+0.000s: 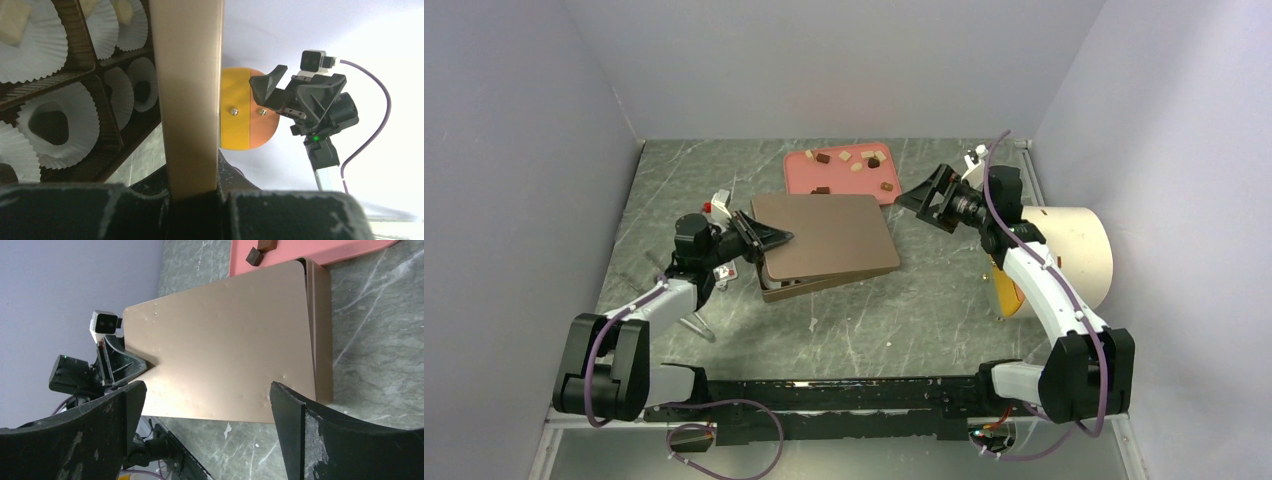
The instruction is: Pack the chocolate
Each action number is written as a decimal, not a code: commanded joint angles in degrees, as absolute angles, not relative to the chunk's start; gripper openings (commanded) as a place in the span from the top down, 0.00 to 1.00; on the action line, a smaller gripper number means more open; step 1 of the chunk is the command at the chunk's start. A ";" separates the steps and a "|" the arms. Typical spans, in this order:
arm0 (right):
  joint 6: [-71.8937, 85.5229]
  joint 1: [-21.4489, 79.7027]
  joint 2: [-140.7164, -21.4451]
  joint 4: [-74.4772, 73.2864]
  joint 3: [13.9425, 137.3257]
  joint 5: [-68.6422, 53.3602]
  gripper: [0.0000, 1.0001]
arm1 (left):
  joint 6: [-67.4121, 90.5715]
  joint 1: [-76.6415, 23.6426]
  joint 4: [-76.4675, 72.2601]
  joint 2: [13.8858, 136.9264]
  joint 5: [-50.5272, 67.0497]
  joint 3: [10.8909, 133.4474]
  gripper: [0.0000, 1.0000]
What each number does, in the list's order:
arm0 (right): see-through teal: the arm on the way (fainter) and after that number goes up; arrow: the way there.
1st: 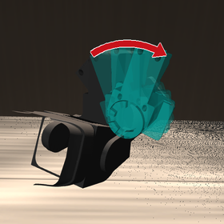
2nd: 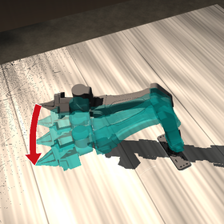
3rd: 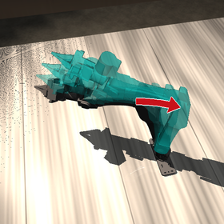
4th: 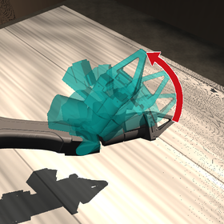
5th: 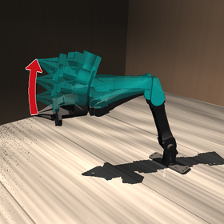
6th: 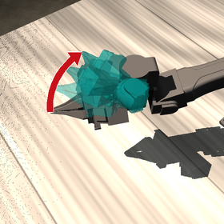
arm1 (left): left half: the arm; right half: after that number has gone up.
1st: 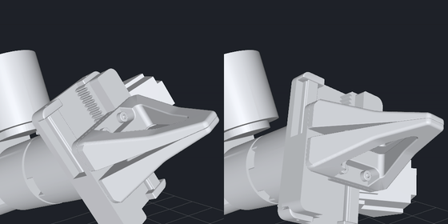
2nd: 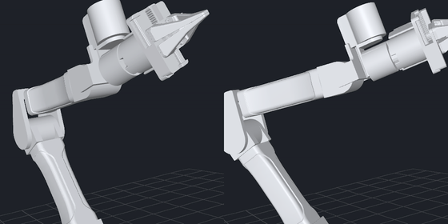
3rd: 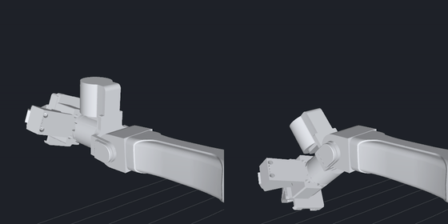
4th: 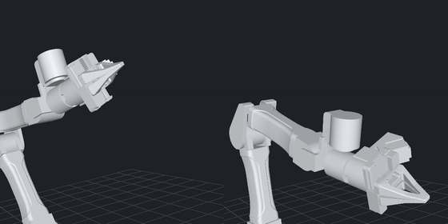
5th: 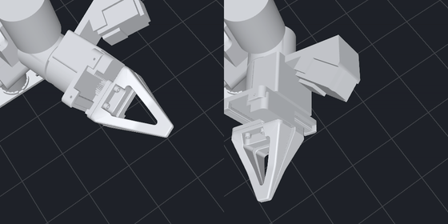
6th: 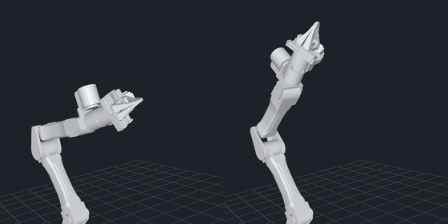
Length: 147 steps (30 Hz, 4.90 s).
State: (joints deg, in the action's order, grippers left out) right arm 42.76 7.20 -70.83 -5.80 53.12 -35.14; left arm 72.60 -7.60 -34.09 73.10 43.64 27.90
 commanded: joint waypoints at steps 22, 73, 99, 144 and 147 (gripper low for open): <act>35.59 9.36 -74.99 -7.13 55.36 -32.28 0.04 | 68.42 -7.50 -37.41 74.75 38.29 30.06 0.91; 24.55 18.16 -103.40 -11.21 68.56 -23.04 0.34 | 32.80 -4.75 10.75 82.41 19.88 47.28 0.15; 29.61 20.48 -99.05 -7.89 65.12 -21.46 0.42 | 33.95 -4.75 9.74 82.57 22.02 47.89 0.45; 26.28 21.37 -98.23 -12.30 69.83 -16.52 0.48 | 29.84 -4.75 16.41 86.26 17.22 55.81 0.64; 26.52 21.42 -98.33 -12.05 69.02 -16.65 0.48 | 29.68 -4.75 16.64 86.56 17.01 55.64 0.64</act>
